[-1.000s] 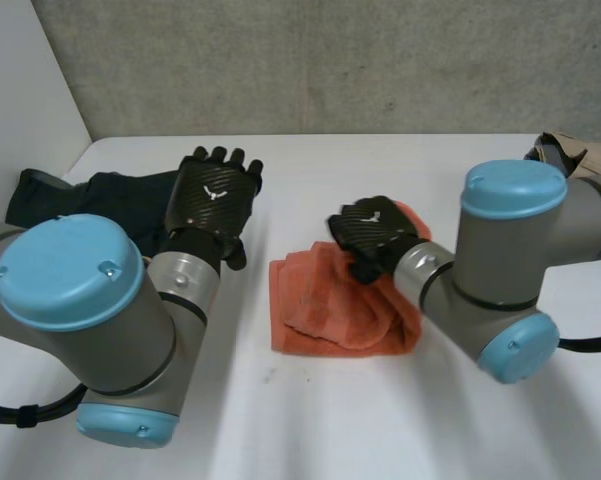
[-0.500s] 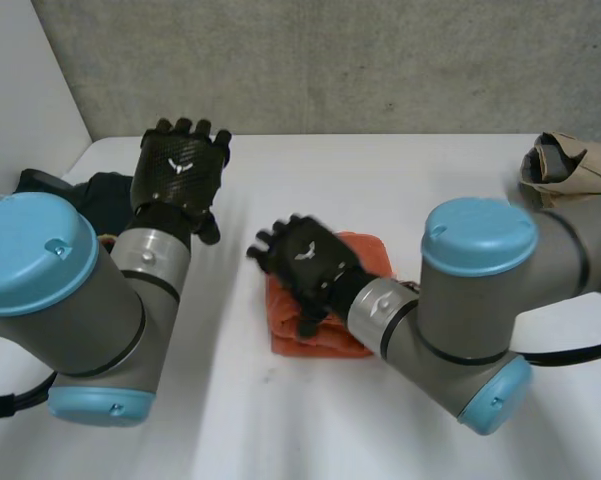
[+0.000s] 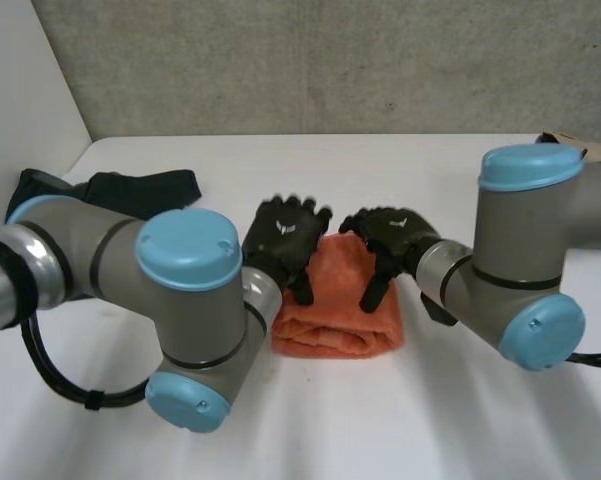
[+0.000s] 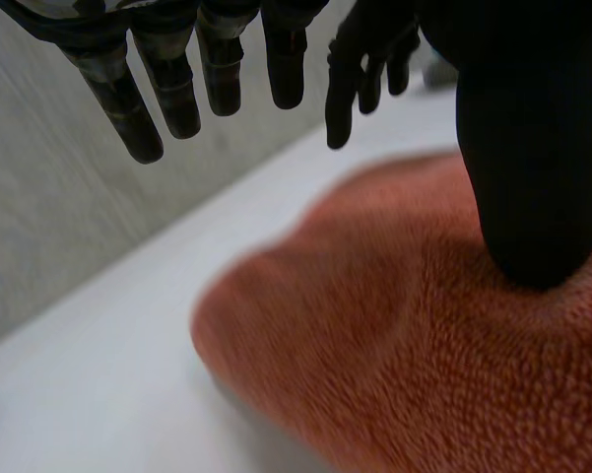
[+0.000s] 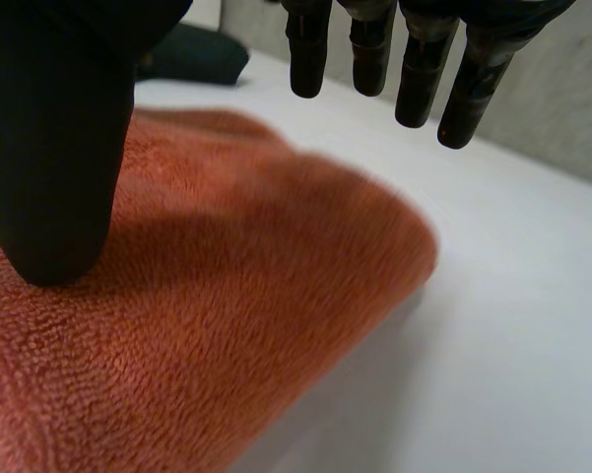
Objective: Fold the laundry.
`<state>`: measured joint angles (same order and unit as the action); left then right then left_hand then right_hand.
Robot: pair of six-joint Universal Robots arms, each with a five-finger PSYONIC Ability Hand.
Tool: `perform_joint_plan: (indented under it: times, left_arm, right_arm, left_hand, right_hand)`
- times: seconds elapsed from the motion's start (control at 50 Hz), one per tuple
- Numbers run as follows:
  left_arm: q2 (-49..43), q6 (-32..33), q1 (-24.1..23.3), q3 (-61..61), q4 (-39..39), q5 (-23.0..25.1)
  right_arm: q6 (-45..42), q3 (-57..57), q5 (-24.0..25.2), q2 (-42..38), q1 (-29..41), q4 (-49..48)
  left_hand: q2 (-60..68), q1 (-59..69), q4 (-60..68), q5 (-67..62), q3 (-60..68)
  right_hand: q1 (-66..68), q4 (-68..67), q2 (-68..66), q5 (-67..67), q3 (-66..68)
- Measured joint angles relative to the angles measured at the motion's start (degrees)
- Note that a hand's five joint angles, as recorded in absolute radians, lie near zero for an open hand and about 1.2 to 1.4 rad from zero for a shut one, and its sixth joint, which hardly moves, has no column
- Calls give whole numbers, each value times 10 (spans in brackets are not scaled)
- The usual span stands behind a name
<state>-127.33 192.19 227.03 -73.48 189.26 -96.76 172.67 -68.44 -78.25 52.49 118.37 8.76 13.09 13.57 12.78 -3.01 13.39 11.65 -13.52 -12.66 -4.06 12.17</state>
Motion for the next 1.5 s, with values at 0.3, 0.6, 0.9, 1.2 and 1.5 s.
perform_joint_plan:
  times: [0.3,0.6,0.9,1.2,1.5]
  left_arm:
    - [-58,45,1,6,-62,-36]
    - [119,46,7,-19,-30,16]
    - [273,44,65,-94,-66,322]
    - [278,43,66,-98,-79,342]
    - [277,42,66,-99,-78,341]
  right_arm:
    - [-78,15,-13,-58,7,9]
    - [-90,-87,-39,95,10,-67]
    - [-162,-355,-57,151,79,-304]
    - [-212,-313,-57,39,100,-398]
    - [-213,-236,-48,-10,95,-395]
  left_hand:
    - [0,0,0,0,0]
    - [0,0,0,2,0]
    - [0,0,0,2,0]
    - [0,0,0,2,0]
    - [0,0,0,2,0]
  right_hand:
    - [-7,0,0,2,0]
    - [-7,0,0,2,0]
    - [-7,0,0,2,0]
    - [18,-26,-36,-27,42]
    - [224,-272,-285,-228,286]
